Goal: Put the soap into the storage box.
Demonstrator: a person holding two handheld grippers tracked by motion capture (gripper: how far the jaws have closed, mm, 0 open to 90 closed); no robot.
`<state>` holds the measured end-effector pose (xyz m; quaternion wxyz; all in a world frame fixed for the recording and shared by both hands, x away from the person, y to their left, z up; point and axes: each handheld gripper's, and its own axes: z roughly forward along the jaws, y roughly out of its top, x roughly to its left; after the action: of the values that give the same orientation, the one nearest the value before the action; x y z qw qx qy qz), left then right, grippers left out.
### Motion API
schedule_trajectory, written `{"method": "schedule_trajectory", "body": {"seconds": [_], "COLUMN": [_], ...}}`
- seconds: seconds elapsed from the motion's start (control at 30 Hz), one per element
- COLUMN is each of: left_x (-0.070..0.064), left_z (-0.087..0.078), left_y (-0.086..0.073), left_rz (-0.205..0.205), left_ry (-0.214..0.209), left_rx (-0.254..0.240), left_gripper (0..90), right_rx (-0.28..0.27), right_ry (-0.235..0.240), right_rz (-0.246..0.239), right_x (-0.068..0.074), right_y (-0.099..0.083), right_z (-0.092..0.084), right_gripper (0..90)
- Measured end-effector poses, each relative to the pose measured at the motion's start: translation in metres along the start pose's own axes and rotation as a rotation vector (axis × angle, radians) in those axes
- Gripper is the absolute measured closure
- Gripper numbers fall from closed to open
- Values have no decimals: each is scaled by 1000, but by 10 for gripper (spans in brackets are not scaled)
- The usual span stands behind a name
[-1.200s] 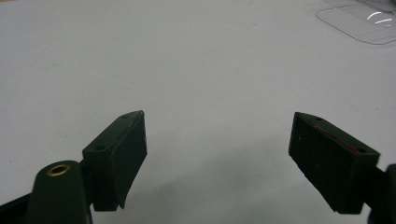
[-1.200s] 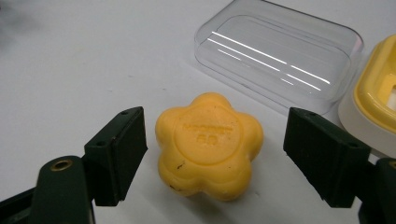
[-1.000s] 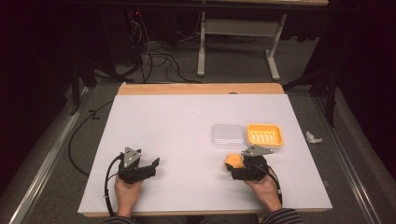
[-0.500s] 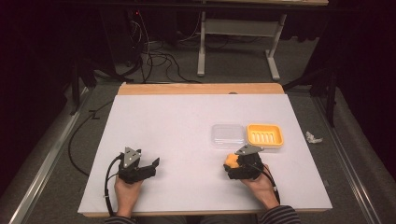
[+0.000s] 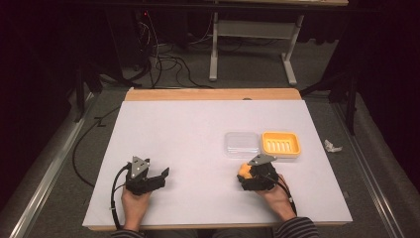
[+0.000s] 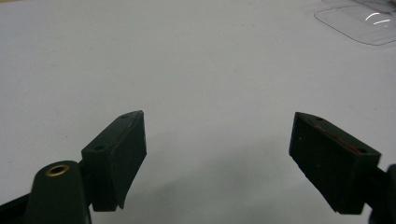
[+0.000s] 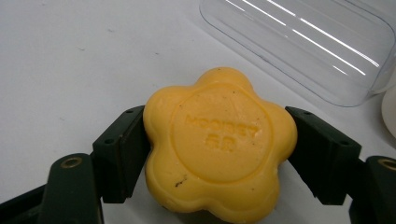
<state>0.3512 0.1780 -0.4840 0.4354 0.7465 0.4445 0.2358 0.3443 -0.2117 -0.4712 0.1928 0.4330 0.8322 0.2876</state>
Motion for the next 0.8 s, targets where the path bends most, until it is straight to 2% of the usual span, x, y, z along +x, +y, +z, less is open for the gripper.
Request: {"method": "schedule_trajectory", "body": {"seconds": [0.43,0.63,0.8], "left_x": [0,0,0], "left_z": [0,0,0], "left_y": [0,0,0], "left_rz": [-2,-2,-2], "left_ry": [0,1,1], "left_rx": [0,-1,0], "left_gripper": [193,193,193], "right_rx": [-8,-35,-56], "right_ry": [14,25,25], "right_rz": [-10,-26,-22], "right_x": [-2,-2,-3], "right_y": [-1,-2,-2], "right_z": [-4,-8,-12], "right_gripper": [263,265,266]}}
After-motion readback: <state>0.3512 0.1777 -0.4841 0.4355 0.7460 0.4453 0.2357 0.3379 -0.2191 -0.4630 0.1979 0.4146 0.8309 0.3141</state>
